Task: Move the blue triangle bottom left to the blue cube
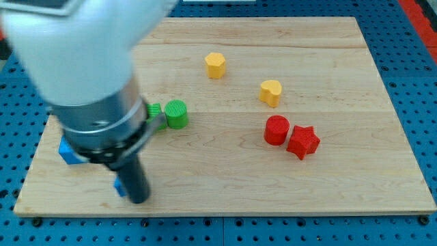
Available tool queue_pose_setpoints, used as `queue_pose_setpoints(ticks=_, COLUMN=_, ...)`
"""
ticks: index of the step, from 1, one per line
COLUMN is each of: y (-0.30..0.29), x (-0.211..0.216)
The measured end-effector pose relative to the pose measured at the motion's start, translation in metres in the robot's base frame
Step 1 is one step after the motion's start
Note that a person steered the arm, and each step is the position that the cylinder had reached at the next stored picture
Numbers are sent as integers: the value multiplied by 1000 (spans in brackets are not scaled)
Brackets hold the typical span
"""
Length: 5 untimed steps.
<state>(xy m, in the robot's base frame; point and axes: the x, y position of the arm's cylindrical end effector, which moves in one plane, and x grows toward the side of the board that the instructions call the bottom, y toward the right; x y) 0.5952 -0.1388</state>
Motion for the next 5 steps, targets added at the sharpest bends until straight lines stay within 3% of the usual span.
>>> queue_pose_setpoints(ticks=1, y=-41, x=0)
queue_pose_setpoints(ticks=2, y=19, x=-13)
queue_pose_setpoints(ticks=3, y=33, x=-31)
queue_pose_setpoints(ticks=5, y=-57, x=-29)
